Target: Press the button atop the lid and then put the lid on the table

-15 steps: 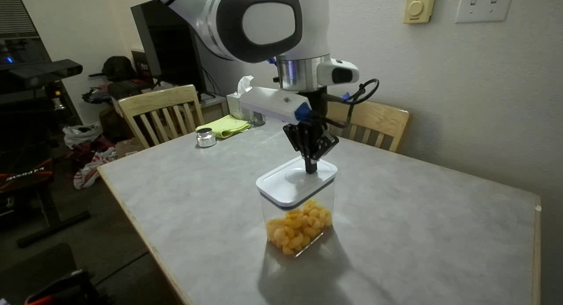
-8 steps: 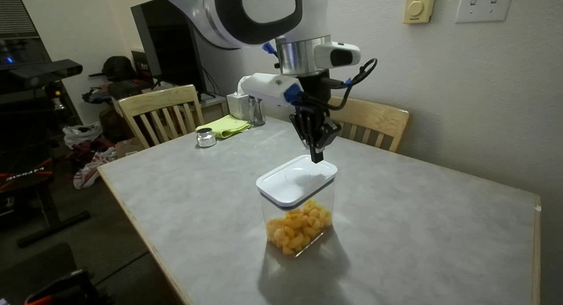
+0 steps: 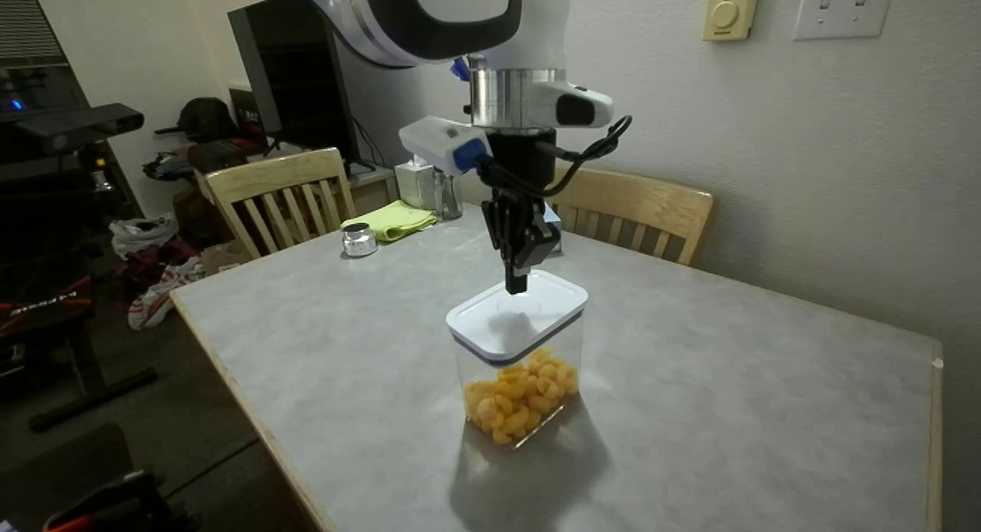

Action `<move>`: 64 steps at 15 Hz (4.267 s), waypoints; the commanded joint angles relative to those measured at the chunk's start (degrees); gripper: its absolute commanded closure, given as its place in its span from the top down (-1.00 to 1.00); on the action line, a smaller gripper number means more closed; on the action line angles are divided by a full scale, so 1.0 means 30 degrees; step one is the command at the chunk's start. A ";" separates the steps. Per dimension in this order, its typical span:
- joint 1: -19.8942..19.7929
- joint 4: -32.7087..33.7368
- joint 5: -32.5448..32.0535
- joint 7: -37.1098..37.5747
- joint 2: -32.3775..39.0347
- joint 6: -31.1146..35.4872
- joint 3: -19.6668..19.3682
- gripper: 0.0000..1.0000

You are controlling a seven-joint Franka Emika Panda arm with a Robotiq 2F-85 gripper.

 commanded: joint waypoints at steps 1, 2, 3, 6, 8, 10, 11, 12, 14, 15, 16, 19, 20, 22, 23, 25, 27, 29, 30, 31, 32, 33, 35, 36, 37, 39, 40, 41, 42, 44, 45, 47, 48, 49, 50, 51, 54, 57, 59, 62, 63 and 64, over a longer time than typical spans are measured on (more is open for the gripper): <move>-0.0159 -0.0098 0.0600 0.0023 -0.0220 -0.1505 0.0144 -1.00; -0.0177 -0.0109 0.0644 -0.0076 -0.0169 -0.1622 0.0144 -1.00; -0.0212 -0.0184 0.0623 -0.0254 -0.0079 -0.1397 0.0130 -1.00; -0.0300 -0.0122 0.0629 -0.0612 0.0273 -0.1077 0.0143 -1.00; -0.0336 -0.0016 0.0691 -0.0729 0.0531 -0.1069 0.0172 -1.00; -0.0417 -0.0035 0.0900 -0.1063 0.0754 -0.0856 0.0243 -1.00; -0.0454 -0.0027 0.0971 -0.1292 0.0907 -0.0768 0.0268 -1.00; -0.0509 0.0018 0.1117 -0.1536 0.1087 -0.0740 0.0295 -1.00; -0.0570 0.0182 0.1277 -0.1760 0.1203 -0.0699 0.0284 -1.00; -0.0562 0.0221 0.1272 -0.1918 0.1086 -0.0676 0.0294 -1.00; -0.0541 0.0237 0.1228 -0.2029 0.1001 -0.0577 0.0291 -1.00; -0.0531 0.0460 0.1287 -0.2548 0.0825 -0.0327 0.0403 -1.00; -0.0541 0.0574 0.1312 -0.2678 0.0867 -0.0266 0.0433 -1.00; -0.0616 0.0719 0.1420 -0.3070 0.0995 -0.0180 0.0501 -1.00; -0.0658 0.0726 0.1468 -0.3271 0.1061 -0.0065 0.0515 -1.00; -0.0689 0.0740 0.1300 -0.3426 0.1246 0.0106 0.0419 -1.00; -0.0810 0.0658 0.1220 -0.3605 0.1461 0.0394 0.0356 -1.00; -0.1028 0.0680 0.1267 -0.3928 0.1825 0.0564 0.0369 -1.00; -0.1141 0.0762 0.1354 -0.4066 0.2036 0.0640 0.0393 -1.00; -0.1260 0.0864 0.1527 -0.4168 0.2210 0.0603 0.0422 -1.00; -0.1350 0.0917 0.1633 -0.4201 0.2325 0.0551 0.0418 -1.00; -0.1428 0.0916 0.1771 -0.4166 0.2501 0.0555 0.0384 -1.00; -0.1554 0.0906 0.1966 -0.4088 0.2685 0.0461 0.0334 -1.00; -0.1560 0.0941 0.2012 -0.4021 0.2654 0.0387 0.0321 -1.00; -0.1577 0.0931 0.2104 -0.4024 0.2574 0.0324 0.0346 -1.00; -0.1636 0.0953 0.2275 -0.4100 0.2640 0.0234 0.0391 -1.00; -0.1652 0.0991 0.2310 -0.4025 0.2781 0.0231 0.0357 -1.00; -0.1663 0.1026 0.2358 -0.3999 0.2824 0.0172 0.0340 -1.00; -0.1655 0.1089 0.2394 -0.4036 0.2746 0.0139 0.0348 -1.00; -0.1543 0.1259 0.2267 -0.3918 0.2442 0.0040 0.0348 -1.00; -0.1374 0.1322 0.1952 -0.3622 0.2246 -0.0002 0.0275 -1.00; -0.1104 0.1392 0.1515 -0.3148 0.1845 -0.0122 0.0195 -1.00; -0.1013 0.1430 0.1351 -0.3012 0.1681 -0.0190 0.0192 -1.00; -0.0877 0.1532 0.1080 -0.2795 0.1477 -0.0264 0.0169 -1.00; -0.0796 0.1716 0.0898 -0.2684 0.1312 -0.0337 0.0182 -1.00; -0.0706 0.1883 0.0700 -0.2553 0.1212 -0.0337 0.0185 -1.00; -0.0575 0.2330 0.0636 -0.2338 0.1221 -0.0516 0.0271 -1.00; -0.0493 0.2395 0.0702 -0.2188 0.1276 -0.0679 0.0279 -0.34; -0.0489 0.2354 0.0715 -0.2128 0.1342 -0.0680 0.0263 -0.07; -0.0476 0.2213 0.0667 -0.1960 0.1247 -0.0799 0.0221 0.38; -0.0470 0.2162 0.0649 -0.1887 0.1227 -0.0804 0.0204 0.54; -0.0502 0.2131 0.0755 -0.1927 0.1200 -0.0836 0.0239 0.66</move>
